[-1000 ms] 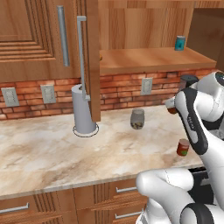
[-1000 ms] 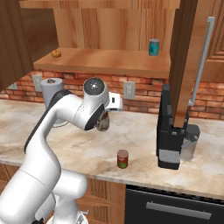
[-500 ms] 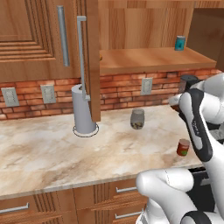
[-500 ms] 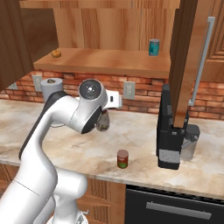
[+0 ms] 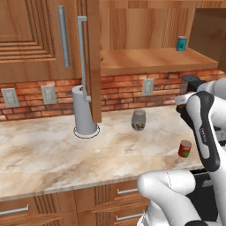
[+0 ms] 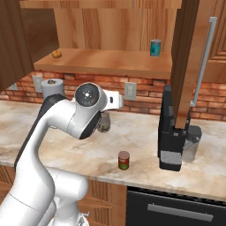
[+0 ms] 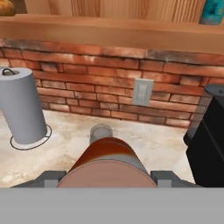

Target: Pick the cans from the counter and place them in their designated side in the cabinet.

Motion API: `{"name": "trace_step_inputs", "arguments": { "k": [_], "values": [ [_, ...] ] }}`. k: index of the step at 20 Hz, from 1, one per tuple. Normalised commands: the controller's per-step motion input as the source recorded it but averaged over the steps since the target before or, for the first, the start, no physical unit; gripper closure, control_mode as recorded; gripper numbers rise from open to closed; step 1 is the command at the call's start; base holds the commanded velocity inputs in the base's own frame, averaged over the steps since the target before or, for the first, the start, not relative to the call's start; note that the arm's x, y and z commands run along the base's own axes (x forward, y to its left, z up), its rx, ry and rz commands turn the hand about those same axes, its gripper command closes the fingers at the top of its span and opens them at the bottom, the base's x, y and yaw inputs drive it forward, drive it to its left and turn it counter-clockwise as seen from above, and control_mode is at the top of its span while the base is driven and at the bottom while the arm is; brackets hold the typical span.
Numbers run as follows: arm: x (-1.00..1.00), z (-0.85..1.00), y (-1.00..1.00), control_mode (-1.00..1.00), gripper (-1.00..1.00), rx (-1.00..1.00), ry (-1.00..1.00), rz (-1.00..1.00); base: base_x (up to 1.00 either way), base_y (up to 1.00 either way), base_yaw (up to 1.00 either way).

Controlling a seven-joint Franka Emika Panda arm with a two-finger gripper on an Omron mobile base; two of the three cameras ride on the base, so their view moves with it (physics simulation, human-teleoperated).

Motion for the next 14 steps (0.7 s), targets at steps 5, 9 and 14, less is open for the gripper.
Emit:
{"name": "trace_step_inputs", "arguments": {
  "k": [5, 9, 14],
  "values": [
    [-0.02, 0.22, 0.00, -1.00, 1.00, 0.00, -0.07, 0.00, 0.00, 0.00, 0.00],
    [0.00, 0.24, 0.00, -1.00, 1.00, 0.00, -0.05, 0.00, 0.00, 0.00, 0.00],
    [0.00, 0.26, 0.00, -1.00, 1.00, 0.00, -0.03, 0.00, 0.00, 0.00, 0.00]
  ]
}}
